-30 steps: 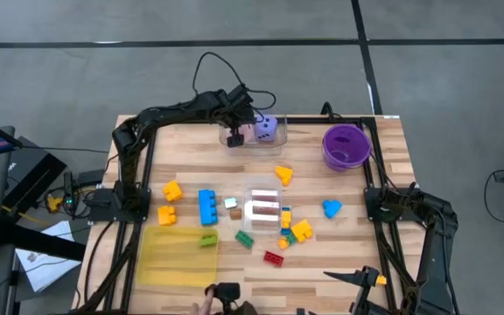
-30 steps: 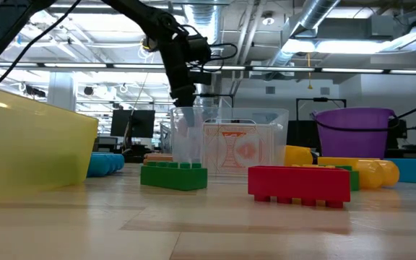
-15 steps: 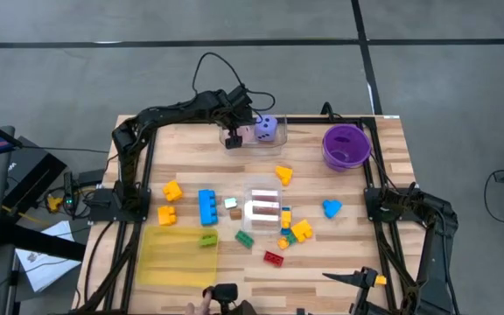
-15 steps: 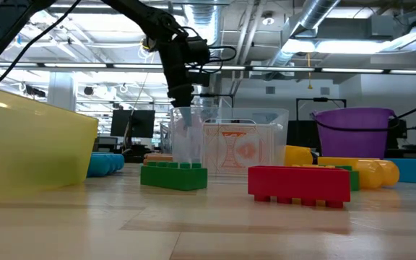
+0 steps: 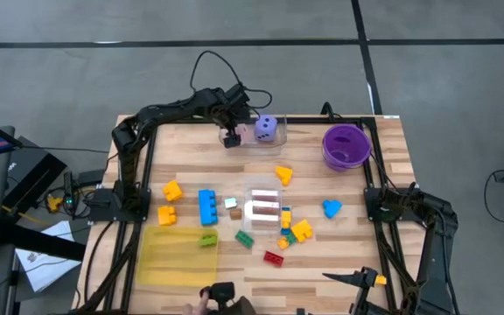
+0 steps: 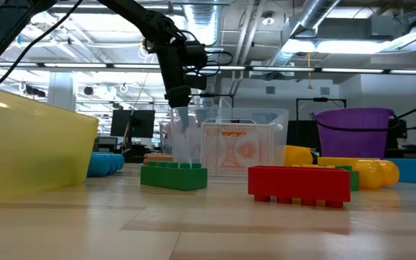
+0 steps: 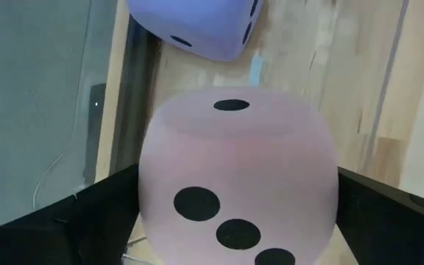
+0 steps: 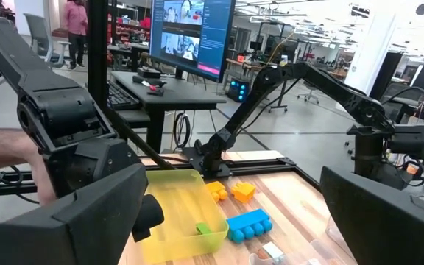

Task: Pick & Place Toys
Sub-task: Put the pink die into the top transparent bin

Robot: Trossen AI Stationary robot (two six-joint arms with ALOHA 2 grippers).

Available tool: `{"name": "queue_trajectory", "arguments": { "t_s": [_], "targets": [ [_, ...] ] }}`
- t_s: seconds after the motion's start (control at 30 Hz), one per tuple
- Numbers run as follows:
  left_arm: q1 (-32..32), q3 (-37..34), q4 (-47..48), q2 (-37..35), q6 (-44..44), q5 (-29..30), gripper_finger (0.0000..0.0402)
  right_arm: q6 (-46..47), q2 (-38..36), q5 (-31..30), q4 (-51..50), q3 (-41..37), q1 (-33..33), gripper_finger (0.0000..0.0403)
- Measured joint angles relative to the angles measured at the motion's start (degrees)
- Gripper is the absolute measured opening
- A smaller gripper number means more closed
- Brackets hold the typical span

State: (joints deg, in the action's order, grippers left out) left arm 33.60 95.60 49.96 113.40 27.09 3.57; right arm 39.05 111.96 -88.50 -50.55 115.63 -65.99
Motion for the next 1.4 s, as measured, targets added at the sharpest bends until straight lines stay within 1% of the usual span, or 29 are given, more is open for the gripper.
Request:
{"name": "queue_trajectory", "arguments": {
  "t_s": [0.23,0.33,0.5,0.63,0.9,1.07,1.2,1.3,1.4],
  "targets": [
    [-0.14,0.00,0.18,0.63,1.25,0.84,0.0400,0.01,0.00,0.16,0.01,0.01,-0.01,0.0400],
    [0.22,-0.01,-0.01,0.69,0.96,-0.74,0.0400,0.02,0.00,0.49,0.01,0.00,0.01,0.0400],
    [0.45,-0.01,0.21,0.69,0.62,-1.13,0.0400,0.02,0.00,0.58,0.03,0.00,0.01,0.0400],
    [0.81,-0.01,2.42,0.69,0.76,-1.48,0.0400,0.01,0.00,0.58,0.02,0.00,0.01,0.0400],
    [1.20,-0.01,-2.14,0.69,0.89,-2.53,0.0400,0.00,0.00,0.60,0.00,0.00,0.01,0.0400],
    [1.56,0.42,-2.28,0.69,0.95,-2.91,0.0400,-0.02,0.00,0.59,-0.13,0.00,0.01,0.0400],
    [1.33,0.39,1.01,0.66,2.89,-1.02,0.0400,-0.31,0.00,0.60,-0.19,0.01,0.01,0.0400],
    [1.94,0.52,-1.13,0.29,-0.17,-3.69,0.0400,-0.44,0.00,0.59,-0.19,0.00,0.01,0.0400],
    [1.33,0.42,0.02,0.34,2.35,-2.30,0.0400,-0.44,0.00,0.60,-0.18,0.00,0.01,0.0400]
  ]
}}
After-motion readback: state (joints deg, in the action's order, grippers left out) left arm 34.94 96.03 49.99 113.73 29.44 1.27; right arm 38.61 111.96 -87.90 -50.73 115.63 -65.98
